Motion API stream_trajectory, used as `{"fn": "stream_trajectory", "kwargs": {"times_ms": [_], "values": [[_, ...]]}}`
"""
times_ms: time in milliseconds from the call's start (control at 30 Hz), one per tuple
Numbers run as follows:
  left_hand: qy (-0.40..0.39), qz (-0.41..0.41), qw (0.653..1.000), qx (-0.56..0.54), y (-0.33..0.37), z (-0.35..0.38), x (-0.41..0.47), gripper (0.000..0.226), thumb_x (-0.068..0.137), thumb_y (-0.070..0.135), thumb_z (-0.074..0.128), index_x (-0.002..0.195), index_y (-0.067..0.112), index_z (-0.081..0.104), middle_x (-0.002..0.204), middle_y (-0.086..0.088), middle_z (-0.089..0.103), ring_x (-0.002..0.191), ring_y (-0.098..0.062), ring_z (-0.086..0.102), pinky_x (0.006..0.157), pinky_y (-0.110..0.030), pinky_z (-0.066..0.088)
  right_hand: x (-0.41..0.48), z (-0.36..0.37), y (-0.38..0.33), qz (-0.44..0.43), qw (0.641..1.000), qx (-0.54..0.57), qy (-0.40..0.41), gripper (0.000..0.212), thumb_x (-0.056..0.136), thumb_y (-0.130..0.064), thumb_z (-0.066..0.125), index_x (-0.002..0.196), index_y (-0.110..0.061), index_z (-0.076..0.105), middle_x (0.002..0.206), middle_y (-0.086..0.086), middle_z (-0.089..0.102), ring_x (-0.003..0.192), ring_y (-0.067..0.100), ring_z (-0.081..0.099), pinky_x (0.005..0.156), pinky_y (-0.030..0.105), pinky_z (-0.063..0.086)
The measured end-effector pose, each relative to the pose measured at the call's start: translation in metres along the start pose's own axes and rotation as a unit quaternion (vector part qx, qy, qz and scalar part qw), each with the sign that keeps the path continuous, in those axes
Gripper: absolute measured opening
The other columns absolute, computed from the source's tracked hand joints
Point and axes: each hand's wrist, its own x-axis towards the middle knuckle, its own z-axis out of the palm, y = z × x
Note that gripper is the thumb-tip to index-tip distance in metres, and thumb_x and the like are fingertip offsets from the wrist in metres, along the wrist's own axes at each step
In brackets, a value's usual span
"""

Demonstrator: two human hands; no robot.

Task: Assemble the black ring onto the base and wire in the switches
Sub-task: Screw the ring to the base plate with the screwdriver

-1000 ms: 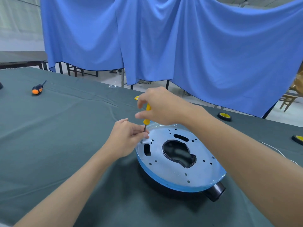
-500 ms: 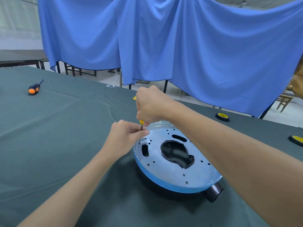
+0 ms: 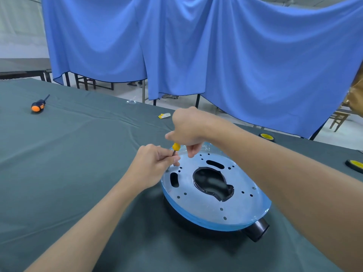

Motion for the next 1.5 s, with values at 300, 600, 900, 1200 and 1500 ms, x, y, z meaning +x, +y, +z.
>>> {"fn": "stream_trajectory", "kwargs": {"times_ms": [300, 600, 900, 1200, 1500], "values": [[-0.021, 0.038, 0.999, -0.008, -0.006, -0.003, 0.001, 0.023, 0.096, 0.021, 0.061, 0.083, 0.014, 0.079, 0.086, -0.033, 0.066, 0.077, -0.02, 0.047, 0.097, -0.002, 0.024, 0.004, -0.014, 0.008, -0.141, 0.988, -0.048, 0.038, 0.013, 0.086, -0.02, 0.066, 0.073, -0.02, 0.064, 0.055, -0.003, 0.068, 0.07, -0.008, 0.059, 0.072, 0.031, 0.055], [-0.018, 0.084, 0.994, 0.063, -0.012, -0.004, 0.003, 0.026, 0.1, 0.013, 0.054, 0.091, 0.013, 0.078, 0.045, -0.002, 0.056, 0.055, -0.025, 0.042, 0.111, -0.01, 0.022, 0.011, -0.005, -0.001, -0.099, 0.993, -0.045, 0.051, 0.025, 0.086, -0.011, 0.05, 0.061, -0.01, 0.048, 0.08, 0.016, 0.073, 0.086, 0.03, 0.064, 0.072, 0.037, 0.056], [0.001, 0.064, 0.997, -0.038, -0.008, 0.003, -0.003, 0.018, 0.092, 0.013, 0.066, 0.076, 0.016, 0.073, 0.054, 0.025, 0.058, 0.061, -0.009, 0.05, 0.113, -0.029, 0.027, 0.0, 0.003, 0.007, -0.004, 0.999, 0.04, 0.011, 0.036, 0.094, -0.009, 0.039, 0.059, -0.011, 0.046, 0.068, 0.007, 0.073, 0.052, 0.02, 0.053, 0.053, 0.021, 0.041], [0.026, 0.07, 0.997, 0.02, -0.012, 0.002, 0.001, 0.022, 0.094, 0.013, 0.063, 0.081, 0.002, 0.076, 0.072, 0.007, 0.075, 0.078, -0.027, 0.063, 0.112, -0.018, 0.027, -0.002, 0.001, -0.006, -0.004, 1.0, 0.006, -0.009, 0.034, 0.095, -0.013, 0.04, 0.063, -0.008, 0.049, 0.062, 0.01, 0.072, 0.047, 0.02, 0.063, 0.061, 0.028, 0.054], [-0.001, 0.067, 0.998, 0.019, -0.014, 0.001, 0.004, 0.021, 0.096, 0.014, 0.061, 0.084, 0.008, 0.077, 0.054, 0.033, 0.06, 0.073, -0.008, 0.06, 0.115, -0.026, 0.027, 0.001, -0.019, -0.006, -0.132, 0.979, -0.157, -0.02, 0.01, 0.084, -0.023, 0.069, 0.082, -0.014, 0.073, 0.059, -0.001, 0.067, 0.066, 0.013, 0.065, 0.051, 0.023, 0.046]]}}
